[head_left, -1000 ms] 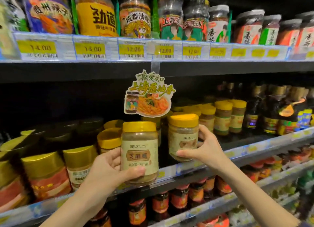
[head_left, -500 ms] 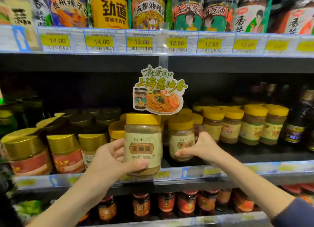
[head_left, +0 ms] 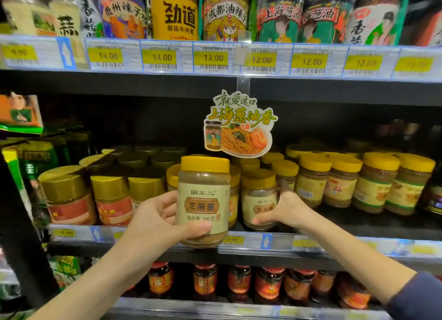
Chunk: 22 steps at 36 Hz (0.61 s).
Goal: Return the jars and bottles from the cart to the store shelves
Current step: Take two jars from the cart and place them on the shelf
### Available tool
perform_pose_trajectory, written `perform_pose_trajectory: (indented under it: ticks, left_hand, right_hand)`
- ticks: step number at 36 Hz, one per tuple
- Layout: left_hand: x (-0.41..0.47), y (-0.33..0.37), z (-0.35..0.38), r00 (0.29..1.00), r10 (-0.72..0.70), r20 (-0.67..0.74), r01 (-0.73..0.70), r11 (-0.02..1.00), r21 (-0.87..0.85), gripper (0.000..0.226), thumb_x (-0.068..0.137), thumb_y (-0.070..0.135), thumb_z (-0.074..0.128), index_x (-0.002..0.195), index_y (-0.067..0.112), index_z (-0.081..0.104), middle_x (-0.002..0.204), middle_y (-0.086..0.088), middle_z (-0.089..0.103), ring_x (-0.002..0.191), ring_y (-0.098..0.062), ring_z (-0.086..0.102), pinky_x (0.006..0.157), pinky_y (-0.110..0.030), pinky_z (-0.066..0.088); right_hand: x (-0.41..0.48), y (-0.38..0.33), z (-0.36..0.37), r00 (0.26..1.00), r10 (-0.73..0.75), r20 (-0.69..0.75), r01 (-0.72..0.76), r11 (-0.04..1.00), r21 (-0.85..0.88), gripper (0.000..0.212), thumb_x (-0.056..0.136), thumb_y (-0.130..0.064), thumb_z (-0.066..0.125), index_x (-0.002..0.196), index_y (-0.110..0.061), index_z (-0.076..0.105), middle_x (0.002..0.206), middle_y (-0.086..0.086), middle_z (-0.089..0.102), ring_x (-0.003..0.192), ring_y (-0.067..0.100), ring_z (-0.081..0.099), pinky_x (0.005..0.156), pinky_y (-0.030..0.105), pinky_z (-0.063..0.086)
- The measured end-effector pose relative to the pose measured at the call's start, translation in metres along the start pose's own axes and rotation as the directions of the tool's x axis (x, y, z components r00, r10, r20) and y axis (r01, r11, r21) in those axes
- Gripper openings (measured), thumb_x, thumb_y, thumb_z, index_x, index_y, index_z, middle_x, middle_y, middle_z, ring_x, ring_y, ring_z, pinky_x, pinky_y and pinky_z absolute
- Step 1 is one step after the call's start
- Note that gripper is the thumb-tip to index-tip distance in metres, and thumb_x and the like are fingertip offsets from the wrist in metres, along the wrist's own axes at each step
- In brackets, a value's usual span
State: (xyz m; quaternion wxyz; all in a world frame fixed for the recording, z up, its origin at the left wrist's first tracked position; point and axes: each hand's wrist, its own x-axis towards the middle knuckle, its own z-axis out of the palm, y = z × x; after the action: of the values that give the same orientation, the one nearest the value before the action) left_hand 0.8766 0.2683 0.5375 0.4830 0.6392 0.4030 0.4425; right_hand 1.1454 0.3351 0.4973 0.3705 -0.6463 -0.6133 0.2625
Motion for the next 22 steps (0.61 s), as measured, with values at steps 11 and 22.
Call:
perform_pose_trajectory:
  ticks: [11, 22]
  left_hand:
    - [-0.005, 0.001, 0.010, 1.000, -0.014, 0.004, 0.014, 1.000, -0.015, 0.064, 0.049, 0.016, 0.079, 0.111, 0.019, 0.062, 0.093, 0.015, 0.074, 0.086, 0.000, 0.069, 0.059, -0.008, 0.050]
    - [-0.002, 0.003, 0.026, 0.999, -0.013, 0.045, 0.015, 0.999, -0.045, 0.064, 0.048, 0.015, 0.079, 0.110, 0.017, 0.062, 0.094, 0.011, 0.075, 0.086, -0.004, 0.070, 0.061, -0.010, 0.052]
  right_hand:
    - [-0.005, -0.005, 0.010, 1.000, 0.018, -0.011, -0.020, 0.984, -0.175, 0.066, 0.043, -0.034, 0.092, 0.091, -0.001, 0.060, 0.093, 0.006, 0.070, 0.091, 0.018, 0.064, 0.083, 0.033, 0.055]
    - [-0.017, -0.019, -0.003, 0.986, -0.064, -0.157, 0.085, 0.988, 0.132, 0.072, 0.053, -0.057, 0.080, 0.113, -0.026, 0.052, 0.112, -0.006, 0.064, 0.105, 0.011, 0.059, 0.089, 0.031, 0.050]
